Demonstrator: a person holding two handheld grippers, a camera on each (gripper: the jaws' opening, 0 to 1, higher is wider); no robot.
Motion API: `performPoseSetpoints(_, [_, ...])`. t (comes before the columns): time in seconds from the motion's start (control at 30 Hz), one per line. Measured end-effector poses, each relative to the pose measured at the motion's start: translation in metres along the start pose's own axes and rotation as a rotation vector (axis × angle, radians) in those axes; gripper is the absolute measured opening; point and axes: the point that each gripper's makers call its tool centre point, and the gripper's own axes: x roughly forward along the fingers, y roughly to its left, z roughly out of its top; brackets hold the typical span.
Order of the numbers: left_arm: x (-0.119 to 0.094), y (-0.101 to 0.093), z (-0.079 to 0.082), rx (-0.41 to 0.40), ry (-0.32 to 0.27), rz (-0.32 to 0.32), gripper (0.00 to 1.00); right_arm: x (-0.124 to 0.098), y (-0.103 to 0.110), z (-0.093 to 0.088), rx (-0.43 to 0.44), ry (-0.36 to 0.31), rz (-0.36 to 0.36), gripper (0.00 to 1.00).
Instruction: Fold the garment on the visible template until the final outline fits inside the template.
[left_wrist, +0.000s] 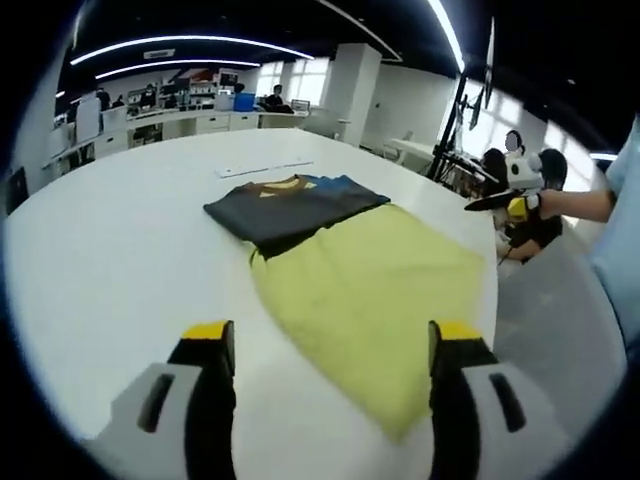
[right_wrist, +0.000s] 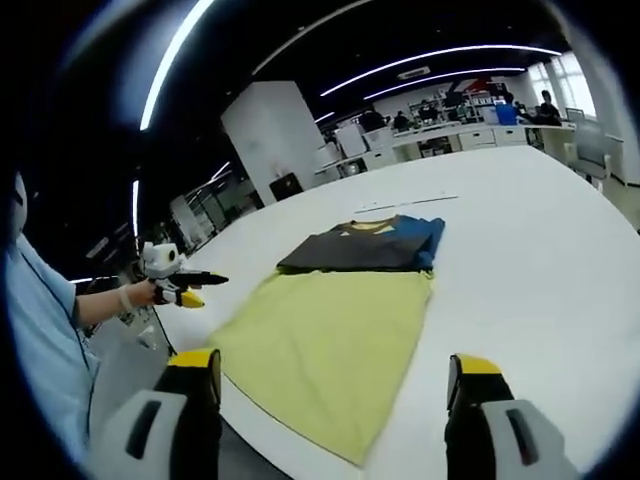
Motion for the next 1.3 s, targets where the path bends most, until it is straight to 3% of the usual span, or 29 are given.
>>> performPoseSetpoints(0.33, [-0.012, -0.012, -0.017, -0.022, 0.018, -0.013, 0.73, 0.000, 0.000, -0.018, -0.010, 0.030, -0.016, 0.93])
performPoseSetpoints(0.5, [-0.015, -0.018, -0.030, -0.035, 0.045, -0.029, 0.70, -0.001, 0.004, -0.035, 0.002, 0.080, 0.012, 0.84])
performPoseSetpoints(0.63, [-0.017, -0.025, -0.042, -0.074, 0.072, -0.051, 0.59, -0.002, 0.004, -0.051, 0.011, 0.114, 0.019, 0.73])
performPoseSetpoints(0.9, [-0.021, -0.031, -0.058, -0.113, 0.100, -0.059, 0.49, -0.007, 0.000, -0.081, 0.036, 0.185, 0.008, 0.69])
performPoseSetpoints(1.17, [-0.023, -0.038, -0.069, -0.132, 0.130, -0.071, 0.41, -0.011, -0.005, -0.082, 0.045, 0.187, -0.008, 0.63])
performPoseSetpoints(1.3, [-0.024, -0.041, -0.072, -0.168, 0.126, -0.083, 0.32, -0.011, -0.006, -0.085, 0.061, 0.194, -0.005, 0.60])
